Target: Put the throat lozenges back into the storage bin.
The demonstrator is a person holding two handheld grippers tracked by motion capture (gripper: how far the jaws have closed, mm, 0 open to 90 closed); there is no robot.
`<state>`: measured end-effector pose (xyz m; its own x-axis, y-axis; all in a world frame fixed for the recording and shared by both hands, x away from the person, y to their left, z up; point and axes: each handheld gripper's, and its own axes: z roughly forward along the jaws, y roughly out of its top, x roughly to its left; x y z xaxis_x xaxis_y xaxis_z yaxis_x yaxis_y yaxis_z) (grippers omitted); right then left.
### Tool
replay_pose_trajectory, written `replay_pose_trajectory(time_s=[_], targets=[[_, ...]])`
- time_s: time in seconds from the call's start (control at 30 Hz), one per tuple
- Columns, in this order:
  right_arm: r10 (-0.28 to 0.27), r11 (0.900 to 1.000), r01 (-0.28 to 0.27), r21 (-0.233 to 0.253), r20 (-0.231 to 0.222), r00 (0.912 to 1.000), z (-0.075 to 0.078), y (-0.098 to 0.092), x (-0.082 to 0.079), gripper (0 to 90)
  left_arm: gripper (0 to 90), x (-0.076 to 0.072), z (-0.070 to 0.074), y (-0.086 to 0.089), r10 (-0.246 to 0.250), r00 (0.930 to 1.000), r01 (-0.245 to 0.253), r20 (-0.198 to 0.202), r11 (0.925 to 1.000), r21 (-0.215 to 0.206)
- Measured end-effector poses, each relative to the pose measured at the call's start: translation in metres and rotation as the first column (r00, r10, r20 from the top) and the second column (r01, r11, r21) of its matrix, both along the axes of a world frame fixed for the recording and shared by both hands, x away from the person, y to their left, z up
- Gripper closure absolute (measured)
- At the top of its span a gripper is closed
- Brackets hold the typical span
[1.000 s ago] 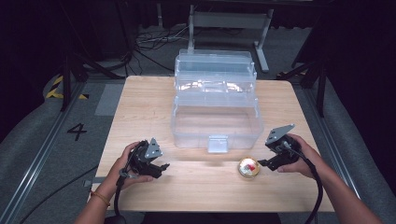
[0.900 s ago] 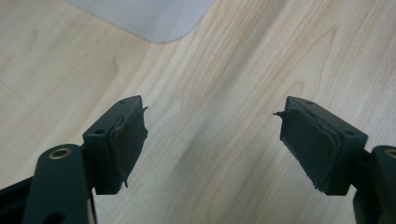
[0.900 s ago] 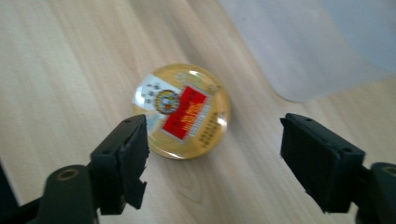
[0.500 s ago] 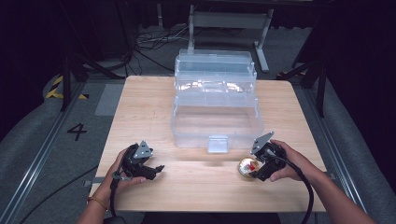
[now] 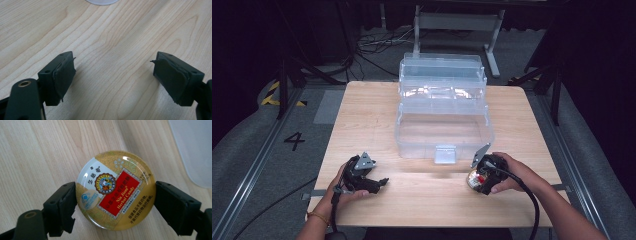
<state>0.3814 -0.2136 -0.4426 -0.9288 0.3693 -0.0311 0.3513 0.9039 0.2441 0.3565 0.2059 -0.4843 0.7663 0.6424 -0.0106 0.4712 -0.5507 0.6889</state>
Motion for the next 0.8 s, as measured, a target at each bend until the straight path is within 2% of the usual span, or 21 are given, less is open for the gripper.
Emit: replay_pose_trajectory(time_s=[0.1, 0.17, 0.37, 0.5, 0.8], targets=[[-0.003, 1.000, 0.003, -0.003, -0.013, 0.9999, -0.0031, 0.0019, 0.0021, 19.1, 18.0, 0.0000, 0.0000, 0.0000, 0.000, 1.0000, 0.000, 0.000, 1.0000, 0.000], [0.003, 1.000, -0.003, -0.016, -0.008, 1.0000, -0.0041, 0.0040, 0.0027, 19.5, 18.0, 0.0000, -0.0001, 0.0000, 0.000, 1.0000, 0.000, 0.000, 1.0000, -0.001], [0.003, 1.000, -0.003, -0.006, 0.007, 1.0000, -0.0051, 0.0064, 0.0022, 19.9, 18.0, 0.0000, -0.0001, 0.0000, 0.000, 1.0000, 0.000, 0.000, 1.0000, -0.001], [0.023, 1.000, -0.022, -0.006, 0.024, 0.9995, -0.0049, 0.0071, 0.0012, 20.2, 18.0, 0.0000, 0.0000, 0.0001, 0.000, 1.0000, 0.000, 0.000, 1.0000, -0.001], [0.035, 0.999, -0.036, 0.014, 0.043, 0.9985, 0.0046, 0.0029, -0.0051, 20.2, 18.0, 0.0000, -0.0001, 0.0000, 0.000, 1.0000, 0.000, 0.000, 1.0000, -0.001]])
